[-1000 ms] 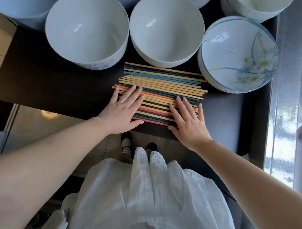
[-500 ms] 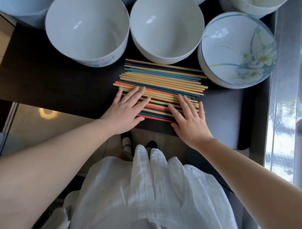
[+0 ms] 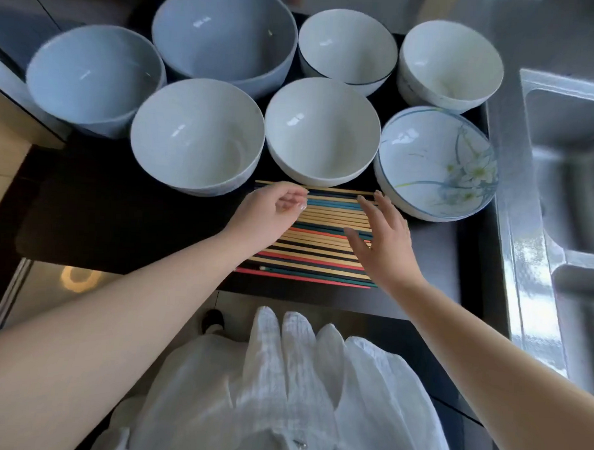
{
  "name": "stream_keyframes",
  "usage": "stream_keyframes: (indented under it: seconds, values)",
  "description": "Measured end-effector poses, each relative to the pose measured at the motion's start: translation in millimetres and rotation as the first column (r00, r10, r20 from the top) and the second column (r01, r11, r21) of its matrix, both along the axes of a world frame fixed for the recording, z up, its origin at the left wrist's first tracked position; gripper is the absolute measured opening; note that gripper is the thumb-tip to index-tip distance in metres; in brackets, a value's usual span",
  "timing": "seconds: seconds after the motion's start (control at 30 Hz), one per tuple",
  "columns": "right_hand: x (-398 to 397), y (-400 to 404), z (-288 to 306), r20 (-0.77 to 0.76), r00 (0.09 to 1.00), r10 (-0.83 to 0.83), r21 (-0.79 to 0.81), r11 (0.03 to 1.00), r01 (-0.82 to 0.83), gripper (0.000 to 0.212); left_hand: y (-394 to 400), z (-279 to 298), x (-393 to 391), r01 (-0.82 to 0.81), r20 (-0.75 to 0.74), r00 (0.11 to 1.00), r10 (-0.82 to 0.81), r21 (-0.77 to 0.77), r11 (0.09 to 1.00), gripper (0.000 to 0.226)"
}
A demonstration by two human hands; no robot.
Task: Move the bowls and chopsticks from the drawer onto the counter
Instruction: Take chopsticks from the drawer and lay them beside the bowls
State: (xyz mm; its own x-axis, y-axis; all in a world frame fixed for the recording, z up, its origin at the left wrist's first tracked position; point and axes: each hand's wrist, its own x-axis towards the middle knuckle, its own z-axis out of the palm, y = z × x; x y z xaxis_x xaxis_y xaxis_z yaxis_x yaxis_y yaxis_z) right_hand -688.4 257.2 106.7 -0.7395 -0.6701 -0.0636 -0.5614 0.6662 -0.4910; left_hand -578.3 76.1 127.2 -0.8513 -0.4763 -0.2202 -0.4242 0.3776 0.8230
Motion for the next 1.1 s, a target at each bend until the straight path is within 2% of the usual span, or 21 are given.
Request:
stream_keyframes:
  seconds: [0.17, 0.37, 0.5, 0.57, 0.77, 0.87, 1.0, 1.1]
  values:
    - [2, -31, 32, 0.081, 0.983, -0.165, -0.124, 0.977, 0.174, 0.053, -32, 27, -20, -0.020, -0.105, 0.994, 0.038, 0.163, 0.986, 0.021]
    - [36, -90, 60, 0.129, 0.926, -0.354, -0.247, 0.893, 0.376, 0.044, -91, 54, -18, 0.106, -0.197, 0.979, -0.050, 0.290, 0.951, 0.018]
    - [72, -128, 76, 0.189, 0.822, -0.536, -0.332, 0.753, 0.568, 0.040, -139, 72, -11, 0.254, -0.209, 0.958, -0.197, 0.298, 0.920, 0.016]
    - [90, -140, 83, 0.206, 0.774, -0.599, -0.323, 0.705, 0.632, 0.039, -155, 82, -5, 0.307, -0.212, 0.945, -0.250, 0.306, 0.901, 0.015]
    - [142, -156, 83, 0.224, 0.657, -0.720, -0.306, 0.588, 0.748, 0.038, -165, 96, 26, 0.473, -0.158, 0.881, -0.445, 0.313, 0.824, 0.014]
    - [165, -159, 80, 0.247, 0.615, -0.748, -0.318, 0.537, 0.781, 0.037, -160, 97, 38, 0.484, -0.151, 0.874, -0.462, 0.365, 0.795, 0.013]
    - [208, -160, 80, 0.294, 0.525, -0.799, -0.298, 0.445, 0.844, 0.037, -148, 92, 58, 0.549, -0.125, 0.820, -0.558, 0.445, 0.707, 0.010]
    - [240, -161, 80, 0.315, 0.422, -0.850, -0.312, 0.326, 0.892, 0.038, -141, 86, 66, 0.630, -0.115, 0.740, -0.662, 0.464, 0.623, 0.010]
